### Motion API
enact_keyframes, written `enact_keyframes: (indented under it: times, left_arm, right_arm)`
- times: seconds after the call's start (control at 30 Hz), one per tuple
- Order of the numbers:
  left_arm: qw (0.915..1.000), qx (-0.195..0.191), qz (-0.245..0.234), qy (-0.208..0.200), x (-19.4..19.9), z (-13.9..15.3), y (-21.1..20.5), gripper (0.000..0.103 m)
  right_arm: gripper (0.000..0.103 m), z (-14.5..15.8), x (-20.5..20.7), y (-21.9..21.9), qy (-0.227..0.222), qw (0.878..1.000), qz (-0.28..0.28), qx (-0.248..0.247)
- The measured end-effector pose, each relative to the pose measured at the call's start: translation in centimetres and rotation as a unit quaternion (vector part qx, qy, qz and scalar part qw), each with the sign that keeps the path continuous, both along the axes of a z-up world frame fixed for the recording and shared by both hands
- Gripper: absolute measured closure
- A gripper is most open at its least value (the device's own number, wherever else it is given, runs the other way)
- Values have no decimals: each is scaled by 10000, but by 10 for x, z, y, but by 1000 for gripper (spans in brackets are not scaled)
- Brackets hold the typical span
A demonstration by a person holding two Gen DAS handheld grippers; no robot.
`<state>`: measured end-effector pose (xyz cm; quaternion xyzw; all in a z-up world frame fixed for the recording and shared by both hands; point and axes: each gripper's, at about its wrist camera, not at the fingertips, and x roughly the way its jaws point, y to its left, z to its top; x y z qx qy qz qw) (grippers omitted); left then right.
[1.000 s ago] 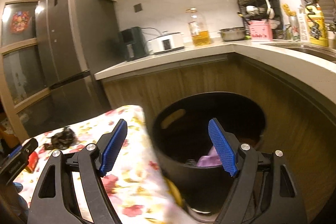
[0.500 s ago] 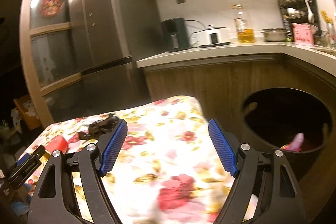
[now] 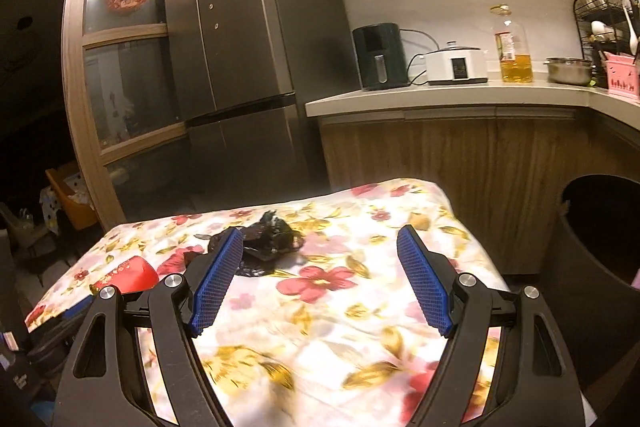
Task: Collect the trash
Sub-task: 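Move both tools back over the red cup and small black bag, then grasp the red cup rim with the left tool while the right tool grasps the small black bag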
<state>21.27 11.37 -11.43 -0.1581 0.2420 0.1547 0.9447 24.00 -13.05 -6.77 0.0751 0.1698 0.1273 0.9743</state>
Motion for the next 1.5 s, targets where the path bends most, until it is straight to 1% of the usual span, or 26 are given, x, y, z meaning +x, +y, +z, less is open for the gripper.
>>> enact_keyframes:
  times: [0.17, 0.37, 0.43, 0.5, 0.7, 0.97, 1.07, 1.17, 1.23, 1.27, 1.33, 1.4, 1.47, 1.5]
  left_arm:
    - [9996, -252, -53, 80, 10, -6, 10, 76]
    - [9987, -488, -143, 81, 15, -11, 16, 93]
    - [9983, -552, -176, 60, 15, -12, 18, 96]
    - [9981, -573, -215, 44, 16, -13, 18, 101]
    - [9979, -577, -277, -44, 14, -14, 17, 101]
    - [9972, -667, -332, -99, 13, -16, 20, 101]
    - [9970, -674, -355, -96, 13, -17, 19, 101]
    - [9969, -685, -365, -91, 14, -18, 19, 101]
    - [9969, -686, -372, -85, 14, -18, 19, 101]
    - [9969, -687, -375, -85, 14, -18, 19, 101]
    - [9968, -699, -377, -89, 14, -18, 19, 101]
    - [9968, -705, -374, -87, 14, -18, 19, 101]
    - [9967, -710, -374, -87, 14, -18, 20, 101]
    - [9968, -706, -374, -87, 14, -18, 20, 101]
  right_arm:
    - [25, -5, 25, 23, 123, 9998, 123, -4]
    - [25, -20, 55, 54, 306, 9991, 197, -211]
    - [26, -24, 61, 59, 358, 9989, 200, -243]
    - [28, -27, 69, 64, 439, 9985, 210, -241]
    - [31, -27, 86, 77, 466, 9984, 194, -261]
    - [39, -38, 113, 91, 799, 9964, 132, -265]
    - [47, -45, 121, 96, 997, 9943, 177, -326]
    - [56, -49, 123, 97, 1088, 9931, 281, -323]
    - [69, -49, 123, 98, 1099, 9929, 331, -320]
    - [72, -49, 123, 99, 1093, 9928, 375, -313]
    - [87, -49, 122, 100, 1078, 9928, 426, -310]
    - [96, -47, 120, 100, 1031, 9932, 466, -288]
    - [100, -44, 117, 99, 972, 9937, 485, -262]
    - [101, -42, 115, 98, 913, 9943, 496, -250]
